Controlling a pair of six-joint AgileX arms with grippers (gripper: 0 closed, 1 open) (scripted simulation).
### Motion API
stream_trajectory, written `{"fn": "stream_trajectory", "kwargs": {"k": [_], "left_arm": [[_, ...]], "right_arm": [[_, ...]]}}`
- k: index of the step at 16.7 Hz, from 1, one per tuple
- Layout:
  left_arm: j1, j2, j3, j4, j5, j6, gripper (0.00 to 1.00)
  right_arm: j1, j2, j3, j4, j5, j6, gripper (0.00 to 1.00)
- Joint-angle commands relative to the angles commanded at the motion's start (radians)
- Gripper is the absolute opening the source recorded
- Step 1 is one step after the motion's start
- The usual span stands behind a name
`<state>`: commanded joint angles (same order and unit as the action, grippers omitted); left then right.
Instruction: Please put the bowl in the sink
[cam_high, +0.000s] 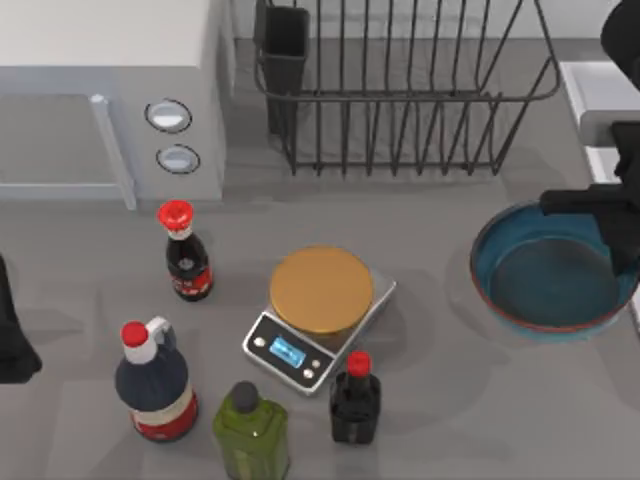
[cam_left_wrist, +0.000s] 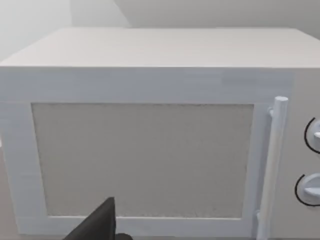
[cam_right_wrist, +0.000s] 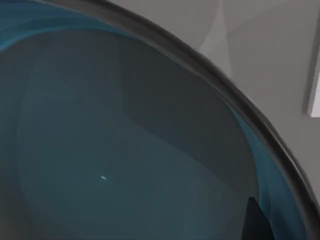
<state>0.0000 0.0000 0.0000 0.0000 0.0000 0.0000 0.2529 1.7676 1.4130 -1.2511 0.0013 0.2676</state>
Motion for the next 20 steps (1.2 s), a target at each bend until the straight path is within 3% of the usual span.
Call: {"fn": "stream_trajectory", "kwargs": {"k": [4, 12, 16, 20], "left_arm": [[0.000, 0.000, 0.000, 0.000, 0.000, 0.000, 1.00], [0.000, 0.000, 0.000, 0.000, 0.000, 0.000, 1.00], [0.000, 0.000, 0.000, 0.000, 0.000, 0.000, 1.00], [0.000, 0.000, 0.000, 0.000, 0.000, 0.000, 1.00]], "right_arm": [[-0.003, -0.049, 0.122, -0.138, 0.000, -0.004, 0.00], [-0.006, -0.056, 0.109, -0.113, -0.014, -0.009, 0.00], [-0.054, -0.071, 0.011, 0.073, -0.090, -0.032, 0.00], [-0.149, -0.086, -0.160, 0.426, -0.198, -0.062, 0.00]]}}
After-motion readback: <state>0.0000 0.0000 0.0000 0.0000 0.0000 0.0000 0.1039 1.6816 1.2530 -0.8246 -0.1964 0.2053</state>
